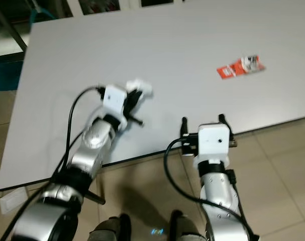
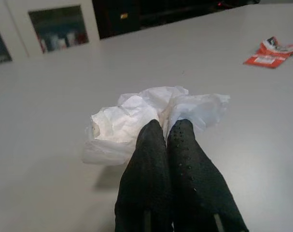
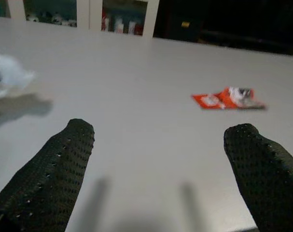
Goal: Picking trash to rubbish bin
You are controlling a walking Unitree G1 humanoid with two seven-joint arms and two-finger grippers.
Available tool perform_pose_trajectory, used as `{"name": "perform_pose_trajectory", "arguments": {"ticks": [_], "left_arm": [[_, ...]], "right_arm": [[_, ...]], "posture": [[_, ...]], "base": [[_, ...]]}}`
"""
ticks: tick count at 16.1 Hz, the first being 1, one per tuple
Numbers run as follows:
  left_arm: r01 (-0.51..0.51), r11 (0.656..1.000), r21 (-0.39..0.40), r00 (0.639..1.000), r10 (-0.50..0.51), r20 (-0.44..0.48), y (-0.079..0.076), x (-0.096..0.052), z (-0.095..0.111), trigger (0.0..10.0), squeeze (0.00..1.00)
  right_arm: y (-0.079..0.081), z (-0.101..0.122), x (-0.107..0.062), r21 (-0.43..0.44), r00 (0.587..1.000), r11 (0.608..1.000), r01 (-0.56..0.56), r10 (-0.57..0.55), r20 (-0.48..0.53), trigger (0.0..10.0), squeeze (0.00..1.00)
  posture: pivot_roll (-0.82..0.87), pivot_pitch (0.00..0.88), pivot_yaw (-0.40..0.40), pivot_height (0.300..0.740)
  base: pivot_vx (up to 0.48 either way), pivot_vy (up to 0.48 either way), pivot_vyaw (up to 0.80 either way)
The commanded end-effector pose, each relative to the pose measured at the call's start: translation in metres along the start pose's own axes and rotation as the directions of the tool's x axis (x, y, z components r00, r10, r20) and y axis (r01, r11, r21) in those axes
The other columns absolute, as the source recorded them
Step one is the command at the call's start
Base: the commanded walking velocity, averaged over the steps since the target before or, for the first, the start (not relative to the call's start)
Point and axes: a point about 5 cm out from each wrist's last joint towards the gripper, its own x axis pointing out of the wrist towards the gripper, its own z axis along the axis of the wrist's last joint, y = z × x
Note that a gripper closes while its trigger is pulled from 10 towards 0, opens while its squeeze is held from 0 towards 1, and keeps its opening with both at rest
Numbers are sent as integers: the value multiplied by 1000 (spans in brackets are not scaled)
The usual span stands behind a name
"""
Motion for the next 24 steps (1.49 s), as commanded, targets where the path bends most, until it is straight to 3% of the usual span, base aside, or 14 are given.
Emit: {"name": "perform_pose_trajectory", "arguments": {"ticks": [1, 4, 11, 18, 24], "left_arm": [[-2, 1000, -2, 1000, 2, -10, -5, -3, -1, 0, 0], [-27, 999, -22, 1000, 26, -17, -10, -3, -1, 0, 0], [-87, 995, -41, 995, 85, -57, -3, 2, -1, 0, 0], [-71, 997, -44, 995, 67, -78, -9, 8, -2, 0, 0], [-42, 998, -52, 995, 37, -89, -12, 10, -3, 0, 0]], "right_arm": [[-4, -3, 2, -3, 1000, 1000, 15, -15, -2, 10000, 0], [-2, -1, 8, -7, 1000, 1000, -9, 9, 14, 10000, 0], [-5, 0, 13, -20, 1000, 1000, 1, 0, 22, 10000, 0], [-41, 5, 25, 120, 978, 971, 208, -211, 8, 10000, 0], [-43, 7, 32, 162, 973, 960, 229, -232, -3, 10000, 0]], "posture": [[75, 114, 11, 740], [85, 98, -4, 740], [74, 80, -12, 740], [59, 60, 4, 740], [63, 59, 11, 740]], "base": [[0, 0, 0], [0, -305, 0], [0, -464, 0], [0, -399, 0], [0, 0, 0]]}}
